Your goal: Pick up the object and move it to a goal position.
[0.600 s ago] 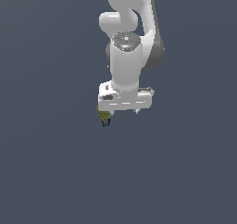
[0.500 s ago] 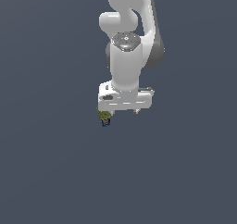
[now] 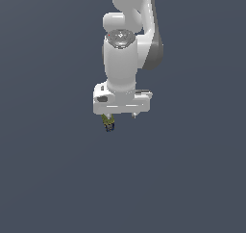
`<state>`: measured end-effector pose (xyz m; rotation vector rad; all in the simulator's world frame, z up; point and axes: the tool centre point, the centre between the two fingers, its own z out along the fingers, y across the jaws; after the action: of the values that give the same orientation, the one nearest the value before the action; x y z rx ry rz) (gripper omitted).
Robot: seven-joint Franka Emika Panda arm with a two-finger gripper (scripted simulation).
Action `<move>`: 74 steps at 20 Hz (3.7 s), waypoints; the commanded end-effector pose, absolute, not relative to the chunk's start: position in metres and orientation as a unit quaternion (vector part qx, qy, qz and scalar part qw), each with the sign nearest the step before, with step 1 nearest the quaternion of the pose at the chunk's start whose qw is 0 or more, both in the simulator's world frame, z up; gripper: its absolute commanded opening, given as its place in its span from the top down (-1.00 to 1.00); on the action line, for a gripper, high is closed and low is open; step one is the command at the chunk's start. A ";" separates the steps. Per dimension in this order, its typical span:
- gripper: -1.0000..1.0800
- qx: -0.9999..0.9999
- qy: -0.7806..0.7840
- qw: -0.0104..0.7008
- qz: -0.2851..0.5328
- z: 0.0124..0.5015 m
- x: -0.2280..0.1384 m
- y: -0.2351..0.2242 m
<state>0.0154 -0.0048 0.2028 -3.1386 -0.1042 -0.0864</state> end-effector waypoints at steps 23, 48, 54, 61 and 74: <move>-0.92 -0.991 -0.136 -0.002 -0.009 0.139 -0.038 -0.059; -0.92 -0.982 -0.188 0.000 0.000 0.083 -0.072 -0.082; -0.92 -0.982 -0.188 0.000 0.000 0.061 -0.073 -0.082; 1.00 -0.982 -0.188 0.000 0.000 0.059 -0.072 -0.083; 1.00 -0.982 -0.188 0.000 0.000 0.068 -0.068 -0.081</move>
<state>-0.0709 -0.0817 0.0631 -3.0838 -0.5911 0.0067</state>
